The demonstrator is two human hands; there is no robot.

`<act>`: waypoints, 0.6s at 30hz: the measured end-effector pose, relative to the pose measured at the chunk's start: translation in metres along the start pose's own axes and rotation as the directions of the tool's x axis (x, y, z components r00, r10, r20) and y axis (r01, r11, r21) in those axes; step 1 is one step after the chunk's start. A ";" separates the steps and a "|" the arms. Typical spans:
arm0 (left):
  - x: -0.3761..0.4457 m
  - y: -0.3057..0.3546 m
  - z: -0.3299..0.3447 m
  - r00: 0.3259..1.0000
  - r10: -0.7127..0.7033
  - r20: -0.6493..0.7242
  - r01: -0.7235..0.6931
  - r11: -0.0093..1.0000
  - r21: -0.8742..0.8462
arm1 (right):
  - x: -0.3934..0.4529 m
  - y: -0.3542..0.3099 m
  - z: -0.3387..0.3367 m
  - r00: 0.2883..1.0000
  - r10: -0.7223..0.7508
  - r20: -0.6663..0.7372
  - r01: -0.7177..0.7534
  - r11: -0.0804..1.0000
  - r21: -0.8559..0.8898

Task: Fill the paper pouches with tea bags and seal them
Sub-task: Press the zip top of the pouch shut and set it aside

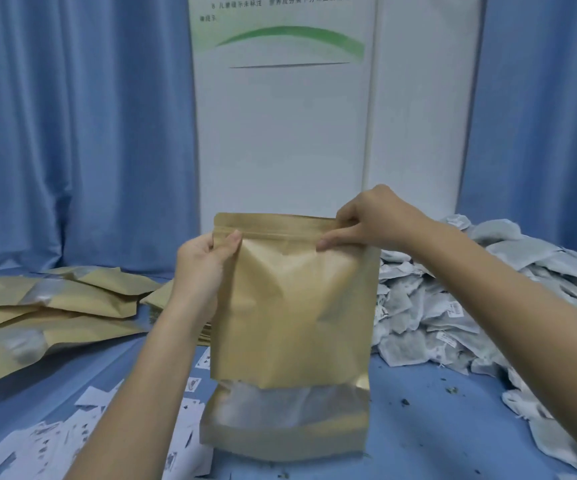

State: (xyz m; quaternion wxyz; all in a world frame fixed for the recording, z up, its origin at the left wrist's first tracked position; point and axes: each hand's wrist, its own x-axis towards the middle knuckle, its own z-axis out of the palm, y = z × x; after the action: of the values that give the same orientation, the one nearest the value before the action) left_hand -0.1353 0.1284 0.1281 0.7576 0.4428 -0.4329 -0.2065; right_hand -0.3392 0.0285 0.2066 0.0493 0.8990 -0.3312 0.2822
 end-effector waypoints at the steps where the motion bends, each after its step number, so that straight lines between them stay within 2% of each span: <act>1: -0.002 -0.004 0.006 1.000 -0.018 0.002 0.018 1.000 -0.008 | 0.000 0.002 -0.001 1.000 0.010 0.004 -0.010 1.000 -0.009; 4: -0.008 -0.017 0.023 0.998 -0.060 -0.028 0.060 0.998 -0.016 | 0.000 0.005 -0.001 0.999 -0.033 0.041 0.033 0.999 -0.001; 8: -0.016 -0.035 0.038 0.996 -0.082 -0.032 0.080 0.996 -0.050 | 0.001 -0.007 0.007 0.985 -0.153 0.085 0.141 0.982 0.127; 10: -0.021 -0.041 0.044 0.997 -0.073 0.025 0.074 0.995 -0.066 | 0.006 -0.015 0.011 0.976 -0.125 0.179 0.106 0.988 0.112; 12: -0.024 -0.045 0.048 0.998 -0.050 0.038 0.053 0.995 -0.079 | 0.012 -0.021 0.014 0.964 -0.094 0.250 0.092 0.996 0.019; 14: -0.023 -0.046 0.049 0.999 -0.038 -0.011 0.037 0.994 -0.103 | 0.016 -0.021 0.017 0.967 -0.083 0.242 0.089 0.996 -0.014; 18: -0.019 -0.047 0.047 0.995 0.041 -0.086 -0.045 0.998 -0.046 | 0.017 -0.020 0.023 0.973 -0.074 0.219 0.060 0.996 0.070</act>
State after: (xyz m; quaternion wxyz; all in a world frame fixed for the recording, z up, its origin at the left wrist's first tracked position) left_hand -0.1814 0.0938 0.0903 0.7900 0.4234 -0.4046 -0.1813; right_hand -0.3052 0.0280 0.1992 -0.0070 0.9366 -0.2951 0.1887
